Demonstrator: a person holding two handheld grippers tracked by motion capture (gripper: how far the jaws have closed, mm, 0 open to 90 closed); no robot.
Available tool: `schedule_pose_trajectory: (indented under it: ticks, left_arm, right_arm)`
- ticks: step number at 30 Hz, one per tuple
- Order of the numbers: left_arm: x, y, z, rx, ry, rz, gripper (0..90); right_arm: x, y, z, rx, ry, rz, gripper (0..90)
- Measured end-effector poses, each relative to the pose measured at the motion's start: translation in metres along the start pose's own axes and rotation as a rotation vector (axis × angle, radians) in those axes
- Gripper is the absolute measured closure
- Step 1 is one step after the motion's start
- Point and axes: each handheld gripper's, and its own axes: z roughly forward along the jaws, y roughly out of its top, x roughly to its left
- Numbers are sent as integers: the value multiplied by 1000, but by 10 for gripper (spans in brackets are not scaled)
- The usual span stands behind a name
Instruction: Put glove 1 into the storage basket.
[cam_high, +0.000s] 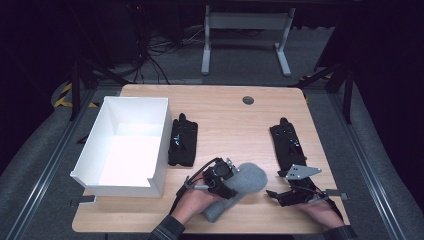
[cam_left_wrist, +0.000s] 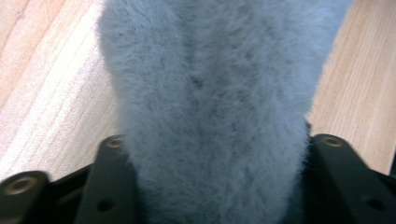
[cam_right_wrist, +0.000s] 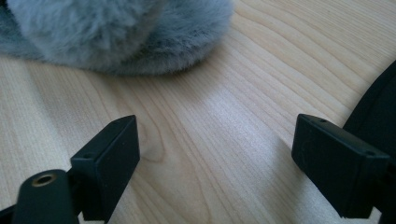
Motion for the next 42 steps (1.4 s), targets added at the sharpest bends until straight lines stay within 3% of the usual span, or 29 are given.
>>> schedule_pose_trajectory:
  ticks: [6,12,26,42]
  left_arm:
    - [3,-1,-3,-14,-36,-29,609]
    - [7,-3,-10,-45,-69,-55,628]
    - [12,0,-39,-127,-58,-72,628]
    - [23,14,-98,-192,-19,-98,622]
  right_arm:
    - [0,0,0,0,0,0,158]
    - [0,0,0,1,-1,0,158]
    - [0,0,0,-1,1,1,158]
    - [0,0,0,-1,1,0,158]
